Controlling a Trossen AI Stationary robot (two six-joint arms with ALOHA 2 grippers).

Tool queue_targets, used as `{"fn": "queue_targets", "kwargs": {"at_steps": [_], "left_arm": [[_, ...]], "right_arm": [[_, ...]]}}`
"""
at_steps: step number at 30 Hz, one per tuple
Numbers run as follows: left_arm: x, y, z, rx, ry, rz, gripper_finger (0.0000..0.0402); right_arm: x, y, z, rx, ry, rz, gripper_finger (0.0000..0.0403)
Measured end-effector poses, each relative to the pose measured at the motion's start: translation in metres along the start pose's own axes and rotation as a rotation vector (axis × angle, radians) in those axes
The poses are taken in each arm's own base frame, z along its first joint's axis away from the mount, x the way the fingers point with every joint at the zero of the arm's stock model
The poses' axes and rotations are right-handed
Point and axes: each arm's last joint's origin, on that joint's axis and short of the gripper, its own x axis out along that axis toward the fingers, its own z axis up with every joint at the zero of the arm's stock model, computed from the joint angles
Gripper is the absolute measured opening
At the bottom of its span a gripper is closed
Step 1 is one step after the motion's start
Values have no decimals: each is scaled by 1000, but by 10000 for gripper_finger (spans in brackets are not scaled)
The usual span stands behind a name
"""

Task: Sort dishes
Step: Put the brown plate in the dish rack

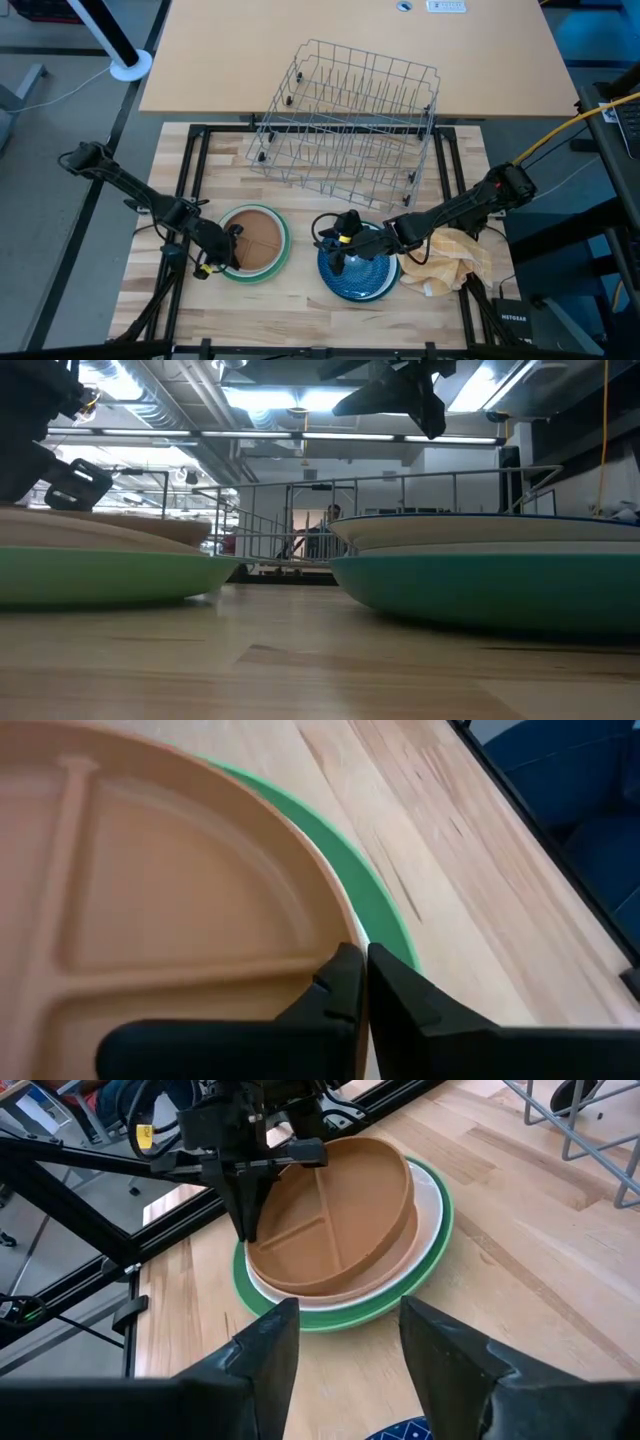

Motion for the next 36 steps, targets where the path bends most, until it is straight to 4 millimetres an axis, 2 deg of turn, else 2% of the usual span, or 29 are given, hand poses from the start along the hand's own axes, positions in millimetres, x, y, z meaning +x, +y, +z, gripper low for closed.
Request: {"fn": "queue_targets", "kwargs": {"at_steps": [6, 16, 19, 24, 30, 36], "left_arm": [[0, 0, 0, -27, -4, -1, 3], [0, -1, 9, -63, -96, 1, 1], [0, -1, 10, -65, -114, 20, 1], [-1, -1, 16, -70, -174, 28, 1], [-2, -1, 18, -82, -206, 46, 0], [-2, -1, 20, -109, -231, 58, 0]], "right_arm": [[4, 0, -2, -30, -4, -4, 177], [50, 3, -34, -313, -92, 43, 177], [57, 3, -40, -322, -97, 55, 177], [67, 5, -41, -327, -92, 56, 177], [76, 16, -34, -499, -120, 69, 177], [99, 25, -30, -615, -69, 139, 177]]}}
